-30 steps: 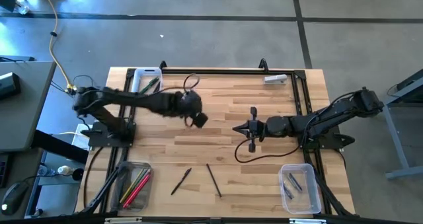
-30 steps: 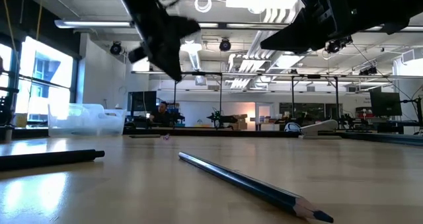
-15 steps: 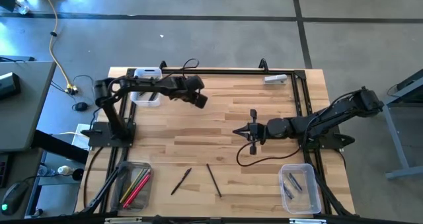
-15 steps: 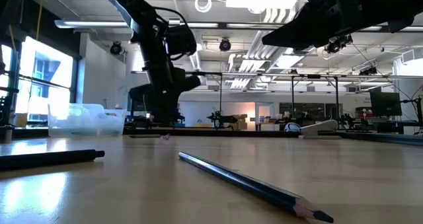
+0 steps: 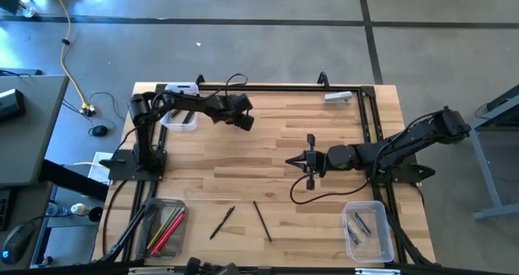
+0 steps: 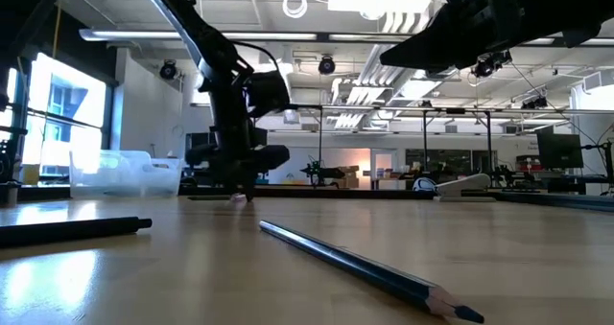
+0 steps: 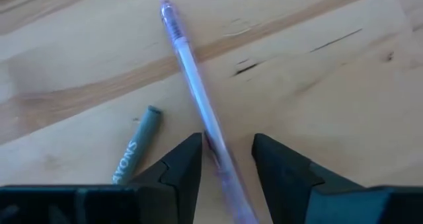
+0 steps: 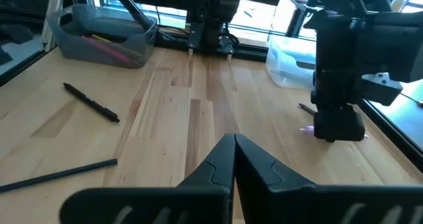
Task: Sort crayons/erasers/pens/pencils in bins
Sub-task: Put the violet pen into the top transparent bin, then put the gray crayon into the bottom transparent bin
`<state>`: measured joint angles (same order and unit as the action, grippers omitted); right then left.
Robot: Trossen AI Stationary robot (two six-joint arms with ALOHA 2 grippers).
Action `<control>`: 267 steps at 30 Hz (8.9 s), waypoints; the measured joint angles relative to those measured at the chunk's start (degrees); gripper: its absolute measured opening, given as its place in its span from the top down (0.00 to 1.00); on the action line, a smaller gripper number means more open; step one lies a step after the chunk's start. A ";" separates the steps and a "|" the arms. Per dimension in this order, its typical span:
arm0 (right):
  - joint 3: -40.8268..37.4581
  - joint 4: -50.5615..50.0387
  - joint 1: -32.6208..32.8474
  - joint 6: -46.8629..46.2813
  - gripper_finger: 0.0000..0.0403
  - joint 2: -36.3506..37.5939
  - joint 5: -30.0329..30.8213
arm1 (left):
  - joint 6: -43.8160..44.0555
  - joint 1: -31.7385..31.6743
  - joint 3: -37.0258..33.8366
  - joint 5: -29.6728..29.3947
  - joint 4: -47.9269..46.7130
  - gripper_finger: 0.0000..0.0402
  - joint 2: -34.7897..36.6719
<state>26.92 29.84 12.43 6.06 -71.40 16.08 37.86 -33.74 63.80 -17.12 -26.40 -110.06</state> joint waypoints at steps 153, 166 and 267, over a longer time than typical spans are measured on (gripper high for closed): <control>-0.04 0.42 -0.48 0.42 1.00 0.02 0.00 | -41.36 -8.36 2.85 10.41 -14.53 0.73 5.11; -0.04 0.66 -0.48 0.40 1.00 0.02 0.00 | -40.54 -9.35 5.47 14.02 -16.89 0.79 -0.46; -5.03 35.85 7.18 -13.31 0.99 0.44 20.33 | -30.26 16.06 5.41 48.38 41.22 0.77 9.86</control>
<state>21.89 65.70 19.61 -7.25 -70.95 36.40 7.60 -17.67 69.21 31.25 14.82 -100.20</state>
